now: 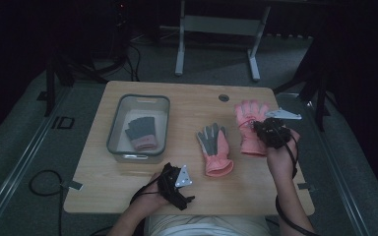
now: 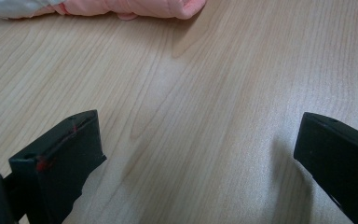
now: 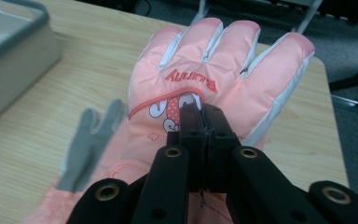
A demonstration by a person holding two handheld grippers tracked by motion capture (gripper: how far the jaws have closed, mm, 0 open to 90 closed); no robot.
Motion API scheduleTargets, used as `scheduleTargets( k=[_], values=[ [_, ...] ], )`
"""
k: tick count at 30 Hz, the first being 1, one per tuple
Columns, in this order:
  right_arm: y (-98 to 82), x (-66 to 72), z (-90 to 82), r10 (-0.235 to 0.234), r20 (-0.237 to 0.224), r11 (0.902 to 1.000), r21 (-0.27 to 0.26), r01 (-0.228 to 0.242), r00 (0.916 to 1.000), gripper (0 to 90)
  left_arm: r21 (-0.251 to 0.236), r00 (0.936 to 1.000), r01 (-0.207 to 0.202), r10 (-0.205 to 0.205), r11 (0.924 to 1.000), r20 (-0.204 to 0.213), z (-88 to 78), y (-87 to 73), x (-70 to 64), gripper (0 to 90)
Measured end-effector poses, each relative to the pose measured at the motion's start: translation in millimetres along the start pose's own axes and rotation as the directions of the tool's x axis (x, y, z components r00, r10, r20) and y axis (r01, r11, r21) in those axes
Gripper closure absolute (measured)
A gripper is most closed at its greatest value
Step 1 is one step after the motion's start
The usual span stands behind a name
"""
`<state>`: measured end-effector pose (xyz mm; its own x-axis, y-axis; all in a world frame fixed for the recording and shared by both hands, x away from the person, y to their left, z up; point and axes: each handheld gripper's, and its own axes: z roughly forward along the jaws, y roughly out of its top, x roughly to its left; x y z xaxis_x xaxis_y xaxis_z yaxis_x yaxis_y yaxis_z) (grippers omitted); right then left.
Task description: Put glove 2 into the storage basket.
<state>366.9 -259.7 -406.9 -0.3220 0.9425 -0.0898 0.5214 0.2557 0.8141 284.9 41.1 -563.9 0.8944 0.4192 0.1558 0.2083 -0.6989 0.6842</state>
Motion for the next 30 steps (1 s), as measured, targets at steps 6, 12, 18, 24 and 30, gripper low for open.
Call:
scheduleTargets(
  k=[6, 12, 18, 24, 30],
  values=[
    [6.2, 25.6, -4.2, -0.021, -0.037, 0.9995, -0.025, 0.020, 0.9991, 88.2, -0.007, 1.0000, 0.005, -0.005, 1.0000, 0.002, -0.1, 0.0, 0.3, 0.6],
    [7.5, 55.6, 0.3, -0.060, -0.096, 0.9982, -0.010, 0.060, 0.9936, 88.2, -0.008, 1.0000, 0.003, -0.003, 1.0000, 0.004, -0.8, 0.3, -0.1, 0.5],
    [0.1, 72.2, 11.8, -0.051, -0.129, 0.9985, 0.013, 0.053, 0.9904, 88.2, -0.015, 1.0000, 0.005, -0.005, 0.9999, 0.003, -2.2, -0.3, 0.0, 0.6],
    [-6.2, 85.0, 23.7, -0.068, -0.135, 0.9965, 0.038, 0.074, 0.9885, 88.1, -0.018, 1.0000, 0.004, -0.004, 0.9998, 0.005, -2.3, -0.3, 0.2, 0.6],
    [-13.6, 86.0, 38.0, -0.062, -0.134, 0.9947, 0.074, 0.072, 0.9890, 88.1, -0.015, 1.0000, 0.002, -0.002, 0.9999, 0.007, -1.6, -0.3, -0.3, 0.6]
  ],
)
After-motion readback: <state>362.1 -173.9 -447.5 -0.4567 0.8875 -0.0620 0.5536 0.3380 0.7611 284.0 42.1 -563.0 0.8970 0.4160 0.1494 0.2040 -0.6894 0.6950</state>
